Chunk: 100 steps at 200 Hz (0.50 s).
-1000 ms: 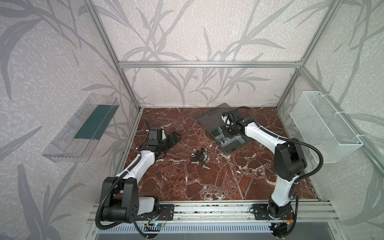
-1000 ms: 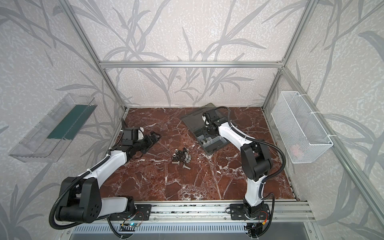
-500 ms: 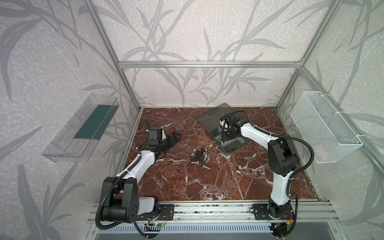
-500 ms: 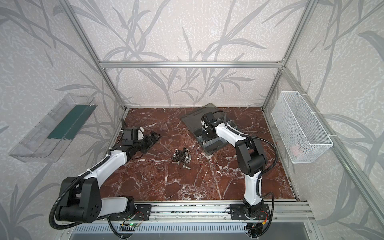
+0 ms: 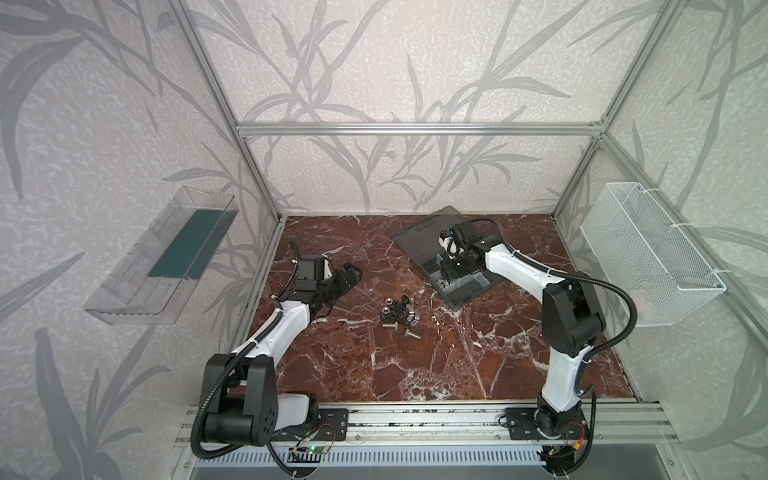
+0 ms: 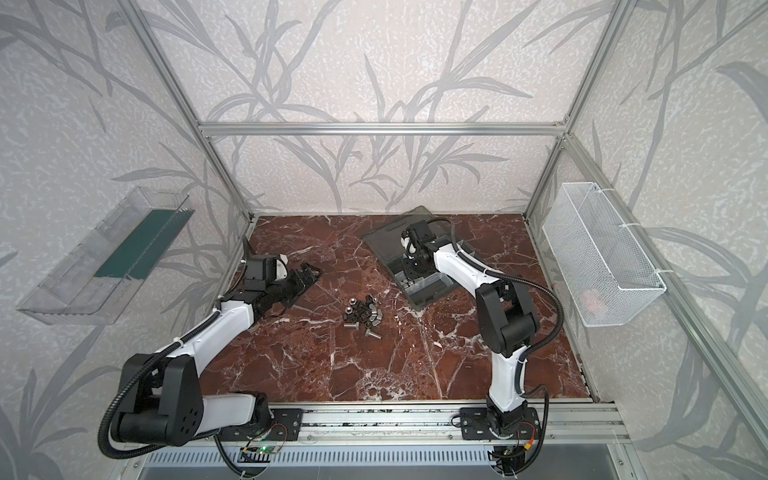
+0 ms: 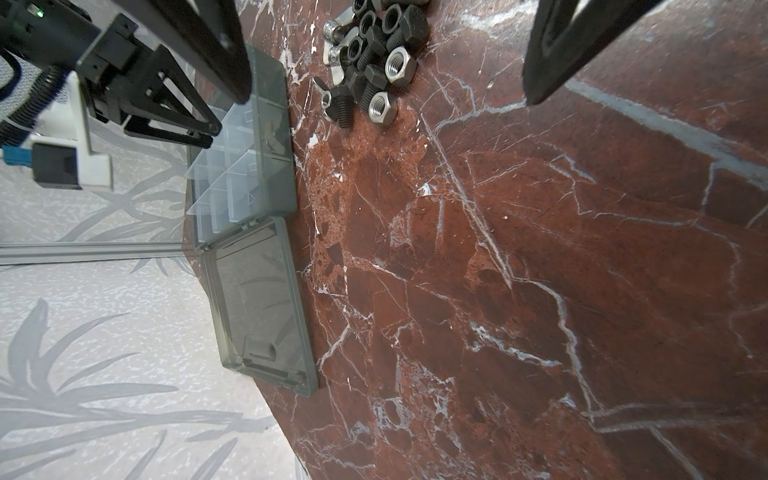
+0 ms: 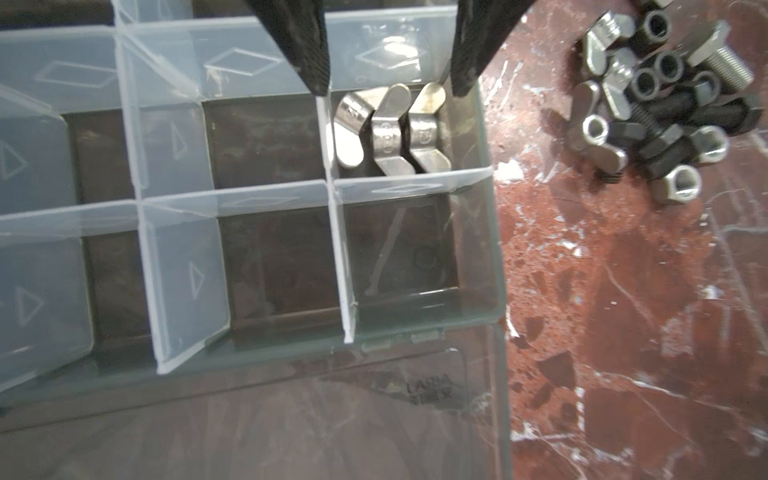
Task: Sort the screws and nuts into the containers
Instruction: 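Carry the wing nut into the organizer compartment and open the right gripper, then move the right gripper back to the pile and grasp another silver wing nut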
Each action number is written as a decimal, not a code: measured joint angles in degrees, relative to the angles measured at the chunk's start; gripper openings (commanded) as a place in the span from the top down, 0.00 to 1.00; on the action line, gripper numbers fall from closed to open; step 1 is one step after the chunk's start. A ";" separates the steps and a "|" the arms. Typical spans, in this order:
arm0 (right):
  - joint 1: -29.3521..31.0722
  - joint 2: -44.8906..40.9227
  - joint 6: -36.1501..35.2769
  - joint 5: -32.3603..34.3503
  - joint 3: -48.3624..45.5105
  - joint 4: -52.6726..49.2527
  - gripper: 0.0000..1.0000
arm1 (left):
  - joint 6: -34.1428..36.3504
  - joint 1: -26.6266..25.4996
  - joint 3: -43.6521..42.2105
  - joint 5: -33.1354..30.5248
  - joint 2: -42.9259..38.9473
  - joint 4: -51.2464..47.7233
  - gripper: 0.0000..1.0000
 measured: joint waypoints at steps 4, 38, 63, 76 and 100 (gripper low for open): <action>0.15 -1.07 0.02 -0.70 -0.66 0.07 0.49 | 0.00 0.00 0.00 0.00 0.00 0.00 0.00; 3.96 -9.05 0.70 -5.79 -6.45 2.49 0.48 | -0.04 0.00 0.00 0.24 0.00 0.11 0.01; 8.79 -12.66 2.78 -6.45 -11.80 5.01 0.48 | -0.20 0.00 0.00 0.44 -0.02 0.28 0.01; 11.41 -13.09 4.74 -5.70 -13.97 6.03 0.48 | -0.24 0.00 0.00 0.44 -0.04 0.35 0.01; 16.26 -12.96 10.14 -2.08 -17.03 7.34 0.48 | -0.24 0.00 0.00 0.50 -0.13 0.35 0.01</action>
